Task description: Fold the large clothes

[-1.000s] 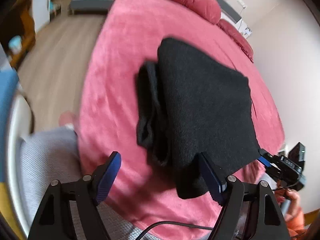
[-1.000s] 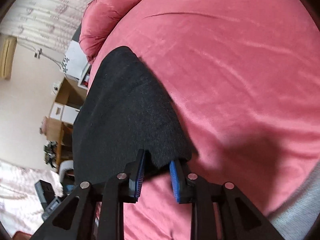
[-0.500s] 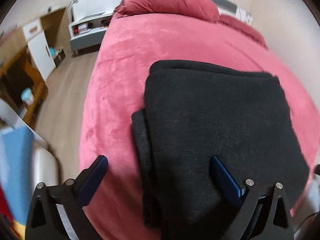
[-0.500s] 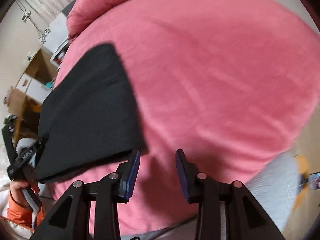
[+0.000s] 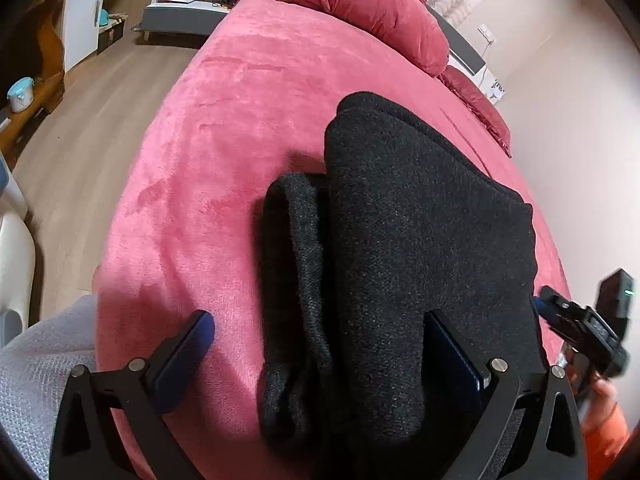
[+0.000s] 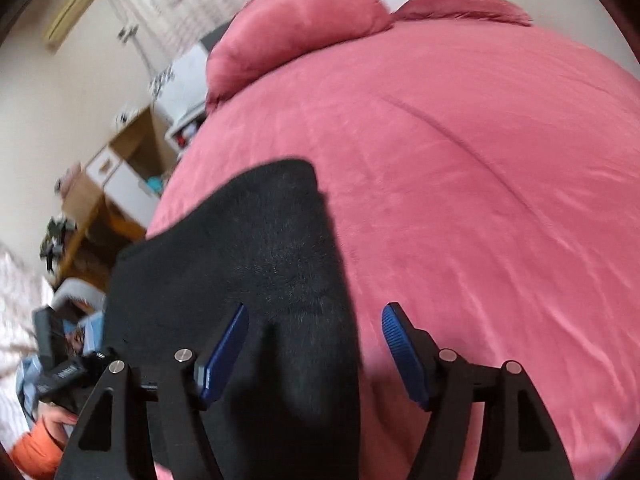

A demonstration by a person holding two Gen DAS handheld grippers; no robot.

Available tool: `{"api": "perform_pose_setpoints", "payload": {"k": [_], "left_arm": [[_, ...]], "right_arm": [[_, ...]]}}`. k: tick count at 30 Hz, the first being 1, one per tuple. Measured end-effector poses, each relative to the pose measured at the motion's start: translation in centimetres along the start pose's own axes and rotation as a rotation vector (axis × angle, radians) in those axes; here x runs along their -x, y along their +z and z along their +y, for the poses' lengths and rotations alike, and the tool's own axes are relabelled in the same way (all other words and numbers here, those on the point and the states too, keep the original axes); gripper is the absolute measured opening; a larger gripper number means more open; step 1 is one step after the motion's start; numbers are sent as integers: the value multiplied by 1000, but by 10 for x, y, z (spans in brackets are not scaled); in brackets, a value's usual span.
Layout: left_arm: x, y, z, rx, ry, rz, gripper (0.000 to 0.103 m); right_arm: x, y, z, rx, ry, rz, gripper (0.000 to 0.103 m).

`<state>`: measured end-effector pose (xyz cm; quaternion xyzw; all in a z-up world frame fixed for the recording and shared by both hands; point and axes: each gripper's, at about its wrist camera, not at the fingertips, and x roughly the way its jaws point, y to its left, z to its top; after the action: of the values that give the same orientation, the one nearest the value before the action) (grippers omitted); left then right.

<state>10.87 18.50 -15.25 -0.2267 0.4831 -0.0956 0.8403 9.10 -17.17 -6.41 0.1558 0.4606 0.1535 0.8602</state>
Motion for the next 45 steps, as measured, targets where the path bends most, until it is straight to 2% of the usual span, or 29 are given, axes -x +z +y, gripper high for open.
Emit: {"api": "perform_pose_setpoints", "payload": {"k": [3,5,8,16,19,23,24,25,26,27,30,32,37,39,41,44,45], "left_arm": [[3,0,-1,2,-6,-4,103],[2,0,-1,-1,-4,-8,103],[-1,2,-1,-6,1,-13,103],[-3,2,-11,-43,31,-21,103],[-4,3,-11,-44,26,-21,103],[-10,5,-20,-94,36,-15,103],[-11,6,-25,-114,35,-12,101],[-11,6,-30,-145,24,-13,92],[-10,5,-35,-167,27,-19,89],[-9,5,-39,-185,26,-25,80],[-2,4,-50,-233,41,-53,66],[7,4,-56,-251,44,-89,57],[20,10,-72,-277,45,-155,39],[23,16,-82,-283,23,-170,38],[23,25,-92,-305,17,-180,36],[26,42,-105,-332,-15,-217,25],[29,49,-111,-350,-36,-231,25]], "right_arm": [[-16,1,-5,-30,57,48,70],[-30,-1,-11,-69,128,84,74],[-35,-4,-23,-110,218,89,74],[-38,-2,-17,-59,245,156,73],[-44,4,-21,-86,279,188,73],[-55,7,-15,-53,255,216,76],[-56,8,-11,-35,244,221,76],[-56,8,-7,-10,229,223,76],[-55,8,-3,5,214,224,75],[-53,7,2,24,185,215,73],[-37,4,24,106,121,164,53],[-20,4,39,195,72,121,33],[18,8,70,332,52,25,28],[33,13,85,374,84,-19,27],[40,15,105,447,76,-48,27],[49,20,131,546,74,-100,26],[52,21,133,562,78,-116,25]]}}
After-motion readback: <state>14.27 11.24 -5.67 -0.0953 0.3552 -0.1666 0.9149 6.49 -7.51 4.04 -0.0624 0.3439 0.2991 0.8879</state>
